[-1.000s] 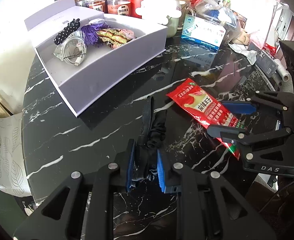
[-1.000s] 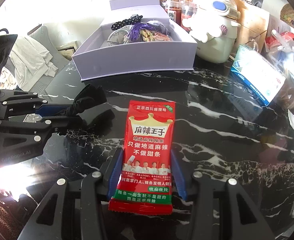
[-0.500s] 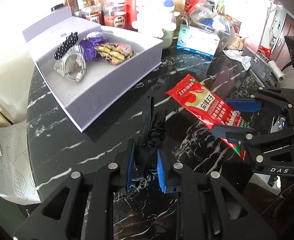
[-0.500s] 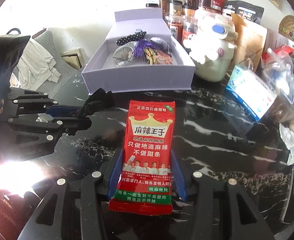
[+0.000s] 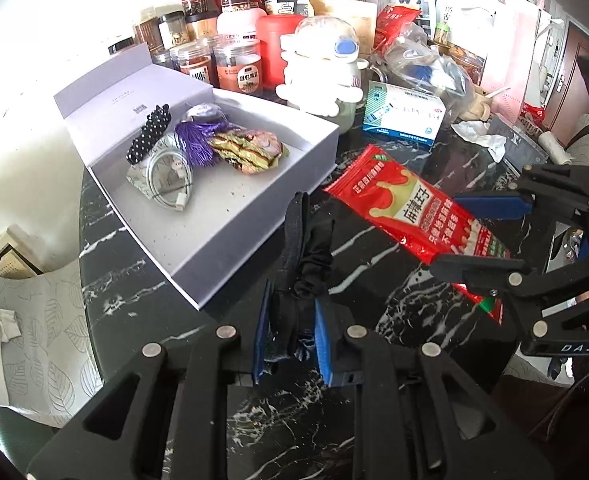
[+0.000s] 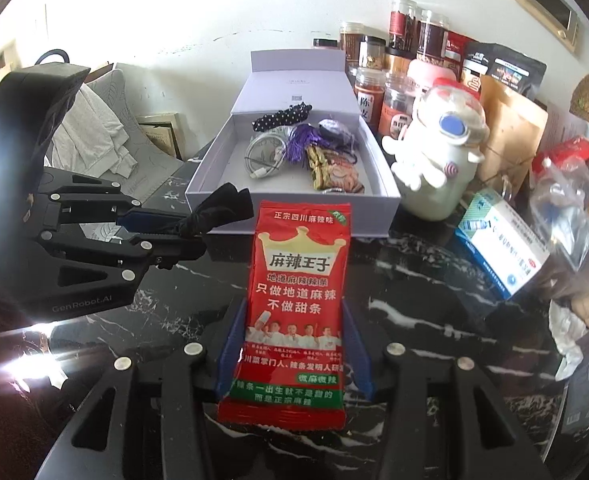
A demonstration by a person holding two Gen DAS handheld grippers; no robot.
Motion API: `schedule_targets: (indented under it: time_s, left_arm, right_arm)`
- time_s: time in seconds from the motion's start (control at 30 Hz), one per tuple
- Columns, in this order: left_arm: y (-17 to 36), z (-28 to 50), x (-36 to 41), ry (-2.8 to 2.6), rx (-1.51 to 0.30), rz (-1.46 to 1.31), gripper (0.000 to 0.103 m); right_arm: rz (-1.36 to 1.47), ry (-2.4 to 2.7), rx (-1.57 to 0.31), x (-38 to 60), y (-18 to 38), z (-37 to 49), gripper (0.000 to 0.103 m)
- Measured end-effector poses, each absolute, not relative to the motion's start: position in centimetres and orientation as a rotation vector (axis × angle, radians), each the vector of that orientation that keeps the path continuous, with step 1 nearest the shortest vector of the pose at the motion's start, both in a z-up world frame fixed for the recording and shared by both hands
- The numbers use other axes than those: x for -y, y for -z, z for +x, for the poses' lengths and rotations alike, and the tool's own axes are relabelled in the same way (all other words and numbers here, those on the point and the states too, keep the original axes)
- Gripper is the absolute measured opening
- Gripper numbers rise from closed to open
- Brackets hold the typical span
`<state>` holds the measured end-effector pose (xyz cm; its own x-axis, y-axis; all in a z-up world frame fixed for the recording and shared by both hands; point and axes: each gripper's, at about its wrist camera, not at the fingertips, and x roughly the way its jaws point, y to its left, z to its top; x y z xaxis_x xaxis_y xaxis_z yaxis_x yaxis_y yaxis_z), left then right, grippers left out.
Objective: Organize objects
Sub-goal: 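Lift the red packet with the right tool and carry it toward the box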
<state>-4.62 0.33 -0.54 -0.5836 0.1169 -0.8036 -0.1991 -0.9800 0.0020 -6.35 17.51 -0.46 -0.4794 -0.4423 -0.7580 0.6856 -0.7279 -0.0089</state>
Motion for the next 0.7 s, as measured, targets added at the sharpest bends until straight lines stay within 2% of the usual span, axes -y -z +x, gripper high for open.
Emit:
schedule_targets:
  time_s: [0.7]
  left_arm:
    - [-0.9, -9.6, 2.1, -2.695, -0.126, -1.337, 0.019]
  right_arm:
    - [0.955, 2.181, -0.437, -15.0, -0.9, -10.8, 0.048]
